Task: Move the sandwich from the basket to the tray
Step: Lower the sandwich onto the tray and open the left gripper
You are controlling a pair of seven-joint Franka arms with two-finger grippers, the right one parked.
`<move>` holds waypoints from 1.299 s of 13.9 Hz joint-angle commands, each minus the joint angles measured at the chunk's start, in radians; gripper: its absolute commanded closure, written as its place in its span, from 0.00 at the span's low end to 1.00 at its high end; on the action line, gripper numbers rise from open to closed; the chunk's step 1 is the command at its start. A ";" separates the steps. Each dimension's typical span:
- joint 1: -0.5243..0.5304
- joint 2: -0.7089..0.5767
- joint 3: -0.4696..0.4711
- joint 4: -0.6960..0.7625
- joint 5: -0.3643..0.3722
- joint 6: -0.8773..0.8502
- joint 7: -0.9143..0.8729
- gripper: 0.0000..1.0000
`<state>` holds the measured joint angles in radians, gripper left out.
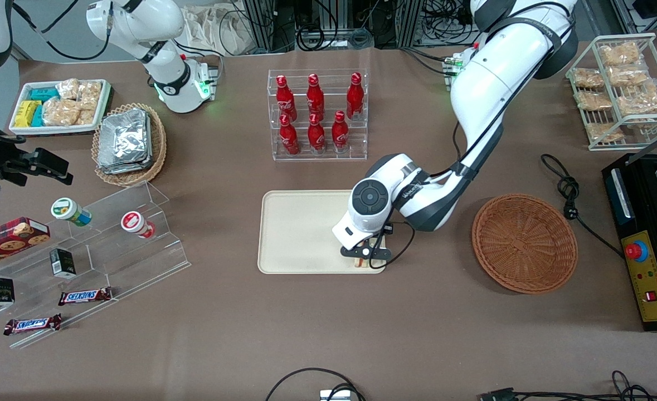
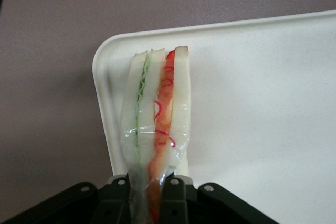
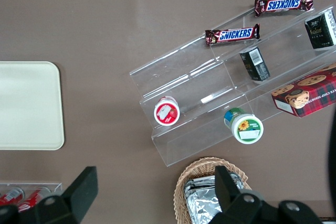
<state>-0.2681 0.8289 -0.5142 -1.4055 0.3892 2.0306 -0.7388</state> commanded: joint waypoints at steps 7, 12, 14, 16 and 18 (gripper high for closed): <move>0.000 -0.042 0.006 0.000 0.001 -0.007 -0.060 0.00; 0.029 -0.183 -0.001 -0.080 -0.019 -0.076 -0.048 0.00; 0.108 -0.292 -0.027 -0.203 -0.085 -0.070 -0.019 0.00; 0.194 -0.435 -0.062 -0.355 -0.098 -0.072 0.027 0.00; 0.292 -0.587 -0.102 -0.481 -0.151 -0.075 0.094 0.00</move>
<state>-0.0771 0.4534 -0.5762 -1.6860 0.3002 1.9442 -0.7075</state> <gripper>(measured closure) 0.000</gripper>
